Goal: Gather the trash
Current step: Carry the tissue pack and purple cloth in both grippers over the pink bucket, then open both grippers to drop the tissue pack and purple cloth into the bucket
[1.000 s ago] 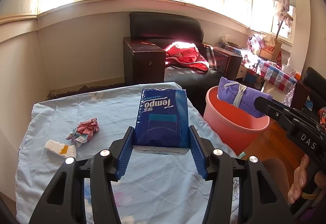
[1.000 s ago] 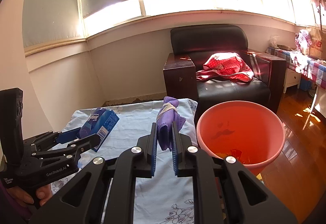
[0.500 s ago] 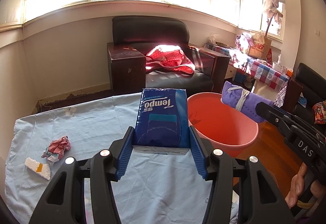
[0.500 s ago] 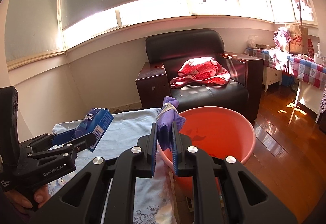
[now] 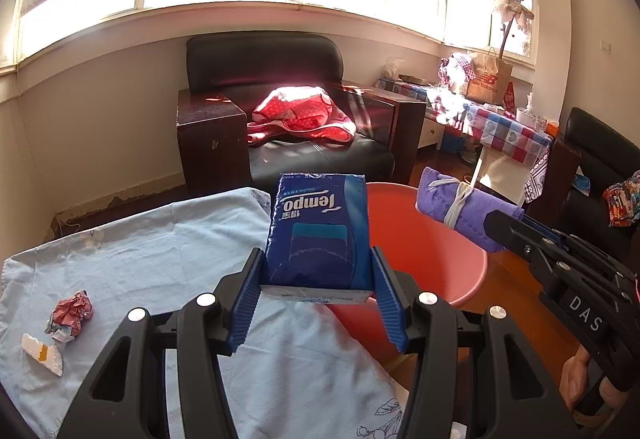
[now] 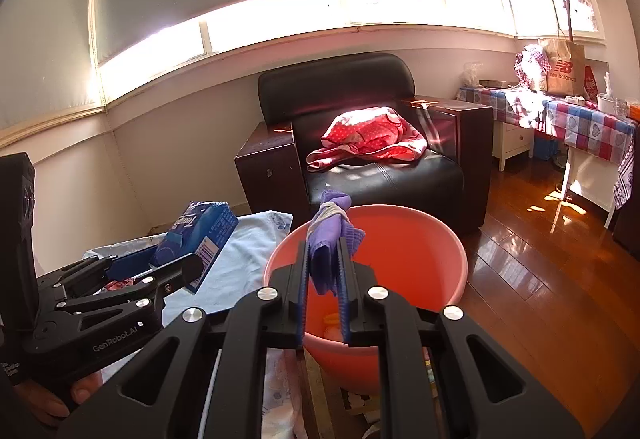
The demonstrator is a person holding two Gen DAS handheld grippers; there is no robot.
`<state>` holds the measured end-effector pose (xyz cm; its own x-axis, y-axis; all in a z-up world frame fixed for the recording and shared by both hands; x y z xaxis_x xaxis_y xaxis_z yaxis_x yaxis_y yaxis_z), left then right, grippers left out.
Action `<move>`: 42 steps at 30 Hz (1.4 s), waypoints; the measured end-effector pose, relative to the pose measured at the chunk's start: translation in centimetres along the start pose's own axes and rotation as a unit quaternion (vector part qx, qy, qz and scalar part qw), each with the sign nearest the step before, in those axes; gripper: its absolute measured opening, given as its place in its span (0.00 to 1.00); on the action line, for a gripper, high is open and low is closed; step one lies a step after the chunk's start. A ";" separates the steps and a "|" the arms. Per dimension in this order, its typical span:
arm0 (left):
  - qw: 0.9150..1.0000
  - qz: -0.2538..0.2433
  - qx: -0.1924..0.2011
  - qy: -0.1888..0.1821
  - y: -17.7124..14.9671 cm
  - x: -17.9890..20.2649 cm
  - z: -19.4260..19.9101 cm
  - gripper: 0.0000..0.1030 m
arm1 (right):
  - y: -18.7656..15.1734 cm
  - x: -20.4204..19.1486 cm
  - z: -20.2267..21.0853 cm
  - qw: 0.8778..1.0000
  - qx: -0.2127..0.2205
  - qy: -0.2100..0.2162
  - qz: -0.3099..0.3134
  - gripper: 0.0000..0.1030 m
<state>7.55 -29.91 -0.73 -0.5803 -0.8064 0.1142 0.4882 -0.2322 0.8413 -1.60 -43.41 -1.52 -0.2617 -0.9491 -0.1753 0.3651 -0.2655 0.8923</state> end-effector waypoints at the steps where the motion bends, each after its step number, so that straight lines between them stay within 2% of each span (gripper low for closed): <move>1: 1.000 -0.002 -0.001 -0.001 0.1 0.2 -0.4 0.51 | -0.1 0.2 -0.1 1.000 -0.001 -0.002 -0.002 0.13; 12: 0.999 -0.019 -0.030 -0.015 -0.1 2.7 -4.7 0.51 | -0.7 2.5 -2.4 0.999 -0.022 -0.017 -0.017 0.13; 24: 0.996 -0.014 -0.078 -0.030 -0.6 3.3 -9.3 0.51 | -1.7 4.1 -5.2 0.997 -0.058 -0.023 -0.037 0.13; 30: 0.995 -0.013 -0.092 -0.034 -1.0 3.2 -10.3 0.51 | -2.2 4.2 -6.0 0.997 -0.071 -0.024 -0.037 0.13; 42: 0.994 -0.023 -0.093 -0.047 -1.0 3.8 -10.6 0.53 | -2.4 4.4 -7.0 0.995 -0.084 -0.029 -0.038 0.13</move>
<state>11.73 -38.45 -6.75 -0.6582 -0.7408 0.1341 0.5675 -0.3712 0.7350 2.65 -48.10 -7.34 -0.3441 -0.9148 -0.2116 0.4854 -0.3662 0.7939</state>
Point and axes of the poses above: each gripper's, at about its wrist camera, not at the fingertips, and z roughly against the way its jaws point, x to its right, y to its top, the point moved 3 cm from there along -z, roughly the way its jaws point, and after that the axes turned 8 degrees about -y, right-handed, at the moved point
